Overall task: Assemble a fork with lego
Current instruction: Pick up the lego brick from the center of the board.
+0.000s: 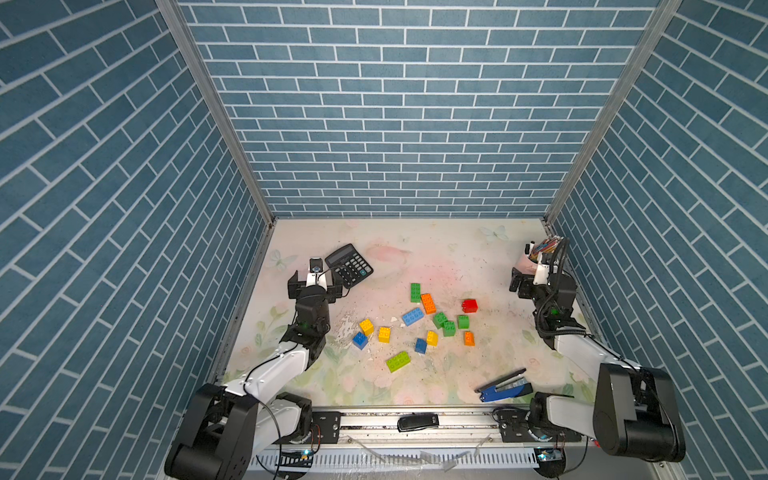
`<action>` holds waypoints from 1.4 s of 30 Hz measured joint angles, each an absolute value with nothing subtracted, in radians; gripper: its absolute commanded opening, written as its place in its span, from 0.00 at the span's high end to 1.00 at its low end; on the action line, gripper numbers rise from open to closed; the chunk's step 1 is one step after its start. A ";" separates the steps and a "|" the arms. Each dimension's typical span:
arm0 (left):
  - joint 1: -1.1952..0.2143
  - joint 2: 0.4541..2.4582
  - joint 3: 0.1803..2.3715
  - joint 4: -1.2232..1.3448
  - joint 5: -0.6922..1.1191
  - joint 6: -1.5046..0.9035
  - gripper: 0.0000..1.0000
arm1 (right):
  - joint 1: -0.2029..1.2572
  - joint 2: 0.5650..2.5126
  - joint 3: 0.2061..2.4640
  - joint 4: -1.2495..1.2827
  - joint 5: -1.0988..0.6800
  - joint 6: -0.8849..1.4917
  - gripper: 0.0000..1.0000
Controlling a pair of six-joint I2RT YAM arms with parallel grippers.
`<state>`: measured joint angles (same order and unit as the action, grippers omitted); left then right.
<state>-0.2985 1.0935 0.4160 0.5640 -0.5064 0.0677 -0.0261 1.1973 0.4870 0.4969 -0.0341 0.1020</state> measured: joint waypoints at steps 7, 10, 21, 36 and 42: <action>-0.295 1.016 0.638 0.123 -0.708 -0.278 0.01 | -0.026 1.086 0.583 0.257 -0.063 0.238 0.01; -0.293 1.015 0.687 0.000 -0.703 -0.361 0.01 | -0.026 1.074 0.616 0.180 -0.091 0.302 0.01; -0.470 1.112 0.801 -0.184 -0.340 -0.391 0.01 | 0.090 1.177 0.740 -0.098 -0.272 0.506 0.08; -0.704 1.205 0.709 -0.066 -0.028 -0.525 0.01 | 0.564 1.276 0.883 -0.525 -0.081 0.556 0.35; -0.737 1.220 0.646 -0.011 0.018 -0.583 0.01 | 0.687 1.356 0.922 -0.579 -0.036 0.599 0.36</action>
<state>-0.7372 1.2201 0.6464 -0.0113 0.0177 -0.5835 0.6872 1.3563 0.9218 -0.5789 -0.0357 0.5987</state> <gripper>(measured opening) 0.994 0.646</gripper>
